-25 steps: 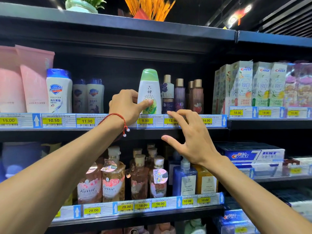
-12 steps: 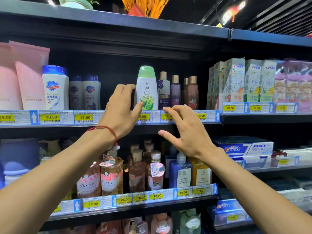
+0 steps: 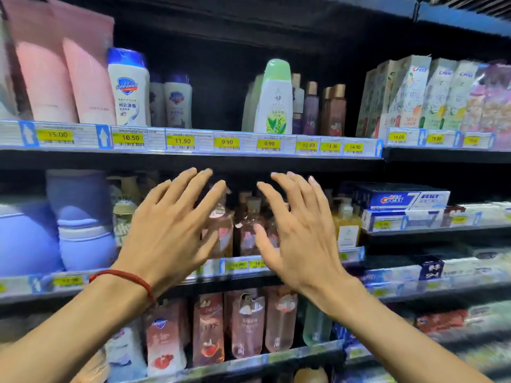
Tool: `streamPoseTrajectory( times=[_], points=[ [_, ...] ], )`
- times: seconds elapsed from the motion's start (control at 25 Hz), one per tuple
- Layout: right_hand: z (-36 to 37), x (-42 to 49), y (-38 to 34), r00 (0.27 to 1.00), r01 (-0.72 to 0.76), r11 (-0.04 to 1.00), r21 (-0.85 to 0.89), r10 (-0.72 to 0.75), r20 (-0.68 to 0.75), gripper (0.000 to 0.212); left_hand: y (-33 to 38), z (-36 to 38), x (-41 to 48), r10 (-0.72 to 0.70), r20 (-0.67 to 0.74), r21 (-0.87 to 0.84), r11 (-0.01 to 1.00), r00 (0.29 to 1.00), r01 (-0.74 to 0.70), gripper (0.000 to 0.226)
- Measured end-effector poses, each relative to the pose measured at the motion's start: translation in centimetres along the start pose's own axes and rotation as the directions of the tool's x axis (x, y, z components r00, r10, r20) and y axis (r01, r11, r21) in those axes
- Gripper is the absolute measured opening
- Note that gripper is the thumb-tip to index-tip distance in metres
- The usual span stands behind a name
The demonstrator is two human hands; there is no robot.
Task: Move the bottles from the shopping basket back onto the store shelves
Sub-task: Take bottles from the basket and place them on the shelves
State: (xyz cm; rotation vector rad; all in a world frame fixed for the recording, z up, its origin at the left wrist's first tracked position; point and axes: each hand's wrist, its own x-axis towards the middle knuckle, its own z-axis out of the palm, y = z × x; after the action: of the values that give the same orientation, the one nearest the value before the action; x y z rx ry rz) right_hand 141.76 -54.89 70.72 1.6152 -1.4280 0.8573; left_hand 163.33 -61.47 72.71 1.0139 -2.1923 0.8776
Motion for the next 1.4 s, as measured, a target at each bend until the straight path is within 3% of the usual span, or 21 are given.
streamPoseTrajectory(
  times=[0.4,0.96,1.16,1.4],
  points=[
    [0.8,-11.6,-12.6,0.959,-0.084,0.994,0.064,0.063,0.277,0.066,-2.4,-0.2,-16.3,-0.049,0.277,0.032,0.999,0.96,0.042,0.071],
    [-4.3,-28.1,-27.0,0.824,-0.004,0.946,0.323,-0.181,0.538,0.066,0.9,-7.2,-42.2,-0.201,0.603,0.128,0.98,0.772,0.155,0.069],
    [-5.6,-31.1,-34.2,0.788,-0.014,0.935,0.355,-0.208,0.579,0.065,-2.2,-8.8,-49.8,-0.233,0.649,0.109,0.97,0.724,0.215,0.069],
    [-5.1,-34.2,-46.2,0.727,-0.047,0.949,0.313,-0.182,0.662,0.071,-10.4,-8.8,-59.7,-0.18,0.712,0.082,0.981,0.679,0.175,0.072]
  ],
)
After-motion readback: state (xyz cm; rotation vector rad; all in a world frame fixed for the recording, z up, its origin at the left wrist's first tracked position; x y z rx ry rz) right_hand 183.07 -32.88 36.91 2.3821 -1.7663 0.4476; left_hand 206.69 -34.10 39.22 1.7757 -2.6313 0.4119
